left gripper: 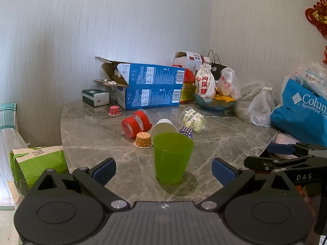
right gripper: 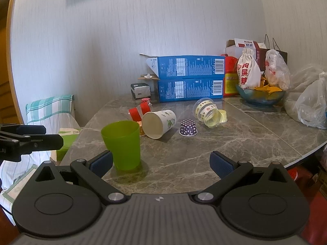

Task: Flip cup upright

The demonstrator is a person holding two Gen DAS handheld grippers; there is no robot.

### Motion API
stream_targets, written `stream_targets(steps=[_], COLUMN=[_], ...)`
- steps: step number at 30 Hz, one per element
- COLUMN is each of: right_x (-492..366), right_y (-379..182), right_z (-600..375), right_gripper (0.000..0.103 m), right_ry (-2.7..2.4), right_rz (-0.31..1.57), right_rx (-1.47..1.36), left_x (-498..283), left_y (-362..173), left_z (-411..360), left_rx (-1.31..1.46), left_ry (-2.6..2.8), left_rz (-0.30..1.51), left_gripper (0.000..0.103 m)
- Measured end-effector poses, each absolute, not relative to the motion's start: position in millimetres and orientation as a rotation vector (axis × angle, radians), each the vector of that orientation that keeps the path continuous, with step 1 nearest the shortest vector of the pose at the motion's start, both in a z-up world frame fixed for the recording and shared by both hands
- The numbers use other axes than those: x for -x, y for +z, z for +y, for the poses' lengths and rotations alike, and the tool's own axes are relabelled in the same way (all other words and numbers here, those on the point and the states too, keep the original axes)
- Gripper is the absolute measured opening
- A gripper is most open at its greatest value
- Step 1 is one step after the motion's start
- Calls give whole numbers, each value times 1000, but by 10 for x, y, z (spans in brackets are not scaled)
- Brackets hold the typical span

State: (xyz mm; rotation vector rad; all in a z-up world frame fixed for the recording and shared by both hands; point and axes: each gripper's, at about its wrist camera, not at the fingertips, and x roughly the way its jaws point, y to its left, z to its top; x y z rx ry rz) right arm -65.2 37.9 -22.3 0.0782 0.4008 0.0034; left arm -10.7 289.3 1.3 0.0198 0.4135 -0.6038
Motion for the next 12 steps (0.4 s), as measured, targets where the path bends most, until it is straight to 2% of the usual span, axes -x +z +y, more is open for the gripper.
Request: stream_targets(steps=[12], right_x=[617], right_y=[-264], right_z=[354], right_gripper=[102], right_ry=[5], right_rz=[411], right_rx=[-85], left_x=[30], left_y=[-27], left_z=[2872], left_rx=[3], left_ry=[-586], left_rz=[424], left_gripper=[101])
